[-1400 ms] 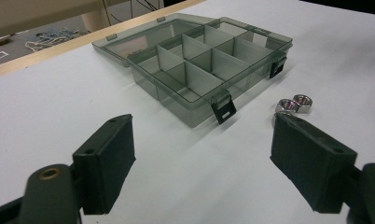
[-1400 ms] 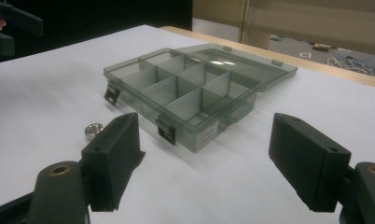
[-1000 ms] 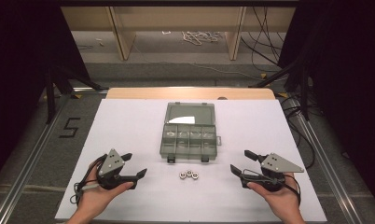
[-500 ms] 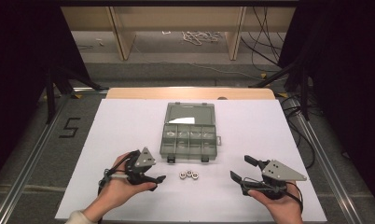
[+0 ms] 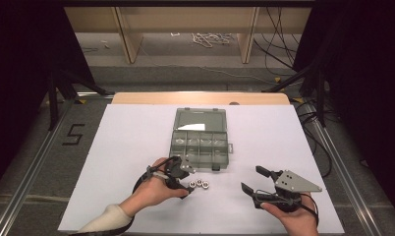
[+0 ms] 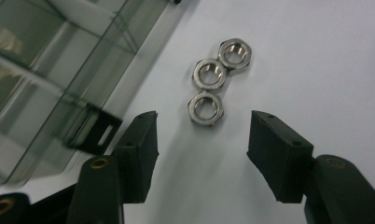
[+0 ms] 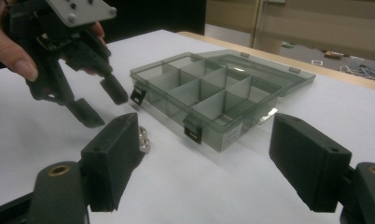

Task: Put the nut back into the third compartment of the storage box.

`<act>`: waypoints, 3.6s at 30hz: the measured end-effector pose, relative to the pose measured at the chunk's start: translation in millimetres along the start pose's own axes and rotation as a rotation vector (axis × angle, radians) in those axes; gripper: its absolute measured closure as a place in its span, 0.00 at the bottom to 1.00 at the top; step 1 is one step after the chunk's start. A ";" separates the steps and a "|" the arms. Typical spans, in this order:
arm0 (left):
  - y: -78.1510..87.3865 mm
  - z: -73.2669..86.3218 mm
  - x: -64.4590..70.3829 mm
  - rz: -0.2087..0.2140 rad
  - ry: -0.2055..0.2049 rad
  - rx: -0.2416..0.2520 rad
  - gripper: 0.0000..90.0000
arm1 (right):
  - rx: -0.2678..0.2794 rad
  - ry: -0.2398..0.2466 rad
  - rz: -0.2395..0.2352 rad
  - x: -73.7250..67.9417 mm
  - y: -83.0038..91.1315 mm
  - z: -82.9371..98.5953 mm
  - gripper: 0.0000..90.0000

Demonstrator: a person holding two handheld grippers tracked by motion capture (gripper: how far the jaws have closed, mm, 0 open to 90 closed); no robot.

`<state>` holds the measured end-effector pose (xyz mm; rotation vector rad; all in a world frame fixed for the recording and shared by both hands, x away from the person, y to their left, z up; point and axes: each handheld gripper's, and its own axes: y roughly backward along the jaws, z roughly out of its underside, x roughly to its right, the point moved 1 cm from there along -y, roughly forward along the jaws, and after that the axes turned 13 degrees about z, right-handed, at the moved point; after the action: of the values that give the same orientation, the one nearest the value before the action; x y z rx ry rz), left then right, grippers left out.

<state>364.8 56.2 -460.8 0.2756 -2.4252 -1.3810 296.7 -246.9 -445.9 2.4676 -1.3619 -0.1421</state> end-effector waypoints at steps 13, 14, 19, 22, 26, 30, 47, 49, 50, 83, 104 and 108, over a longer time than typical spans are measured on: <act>-20.4 -16.0 -11.1 0.045 0.046 -0.086 0.57 | 0.004 -0.003 0.000 0.3 -1.5 1.2 0.28; -21.2 -15.9 -12.1 0.052 0.048 -0.095 0.57 | -0.005 0.000 -0.004 0.6 -0.9 1.1 0.28; -20.4 -16.1 -13.7 0.045 0.062 -0.094 0.63 | -0.019 -0.010 -0.012 0.1 -0.9 1.6 0.28; -20.5 -16.9 -13.8 0.034 0.062 -0.102 0.68 | -0.024 -0.014 -0.012 -0.4 -1.0 1.8 0.28; -21.0 -17.7 -11.0 0.024 0.054 -0.115 0.73 | -0.025 -0.015 -0.012 -0.3 -1.0 1.9 0.28; -19.7 -18.0 -10.5 0.023 0.047 -0.140 0.77 | -0.011 -0.028 -0.025 -1.0 -2.4 2.4 0.28; -12.6 -15.4 -12.0 0.011 0.111 -0.060 0.78 | -0.027 -0.014 -0.014 -0.2 -0.5 1.8 0.28; -9.3 -16.6 -11.4 0.008 0.113 -0.045 0.78 | -0.047 -0.007 -0.013 0.4 1.0 1.4 0.28; -7.2 -17.5 -11.4 0.005 0.110 -0.034 0.78 | -0.028 -0.015 -0.012 -0.1 -0.1 1.6 0.28; 17.4 -31.6 -10.4 -0.117 0.101 0.328 0.78 | -0.008 0.000 -0.017 -1.1 -1.7 1.6 0.28; 28.3 -41.5 -17.7 -0.169 0.100 0.443 0.78 | 0.015 -0.002 -0.020 -1.7 -3.8 2.2 0.28; 28.9 -43.7 -19.5 -0.179 0.105 0.464 0.78 | -0.002 0.006 -0.015 -0.9 -2.1 1.8 0.28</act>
<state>399.4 42.6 -419.1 0.6728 -2.6535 -0.8204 297.5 -245.5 -448.3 2.4754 -1.3403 -0.1395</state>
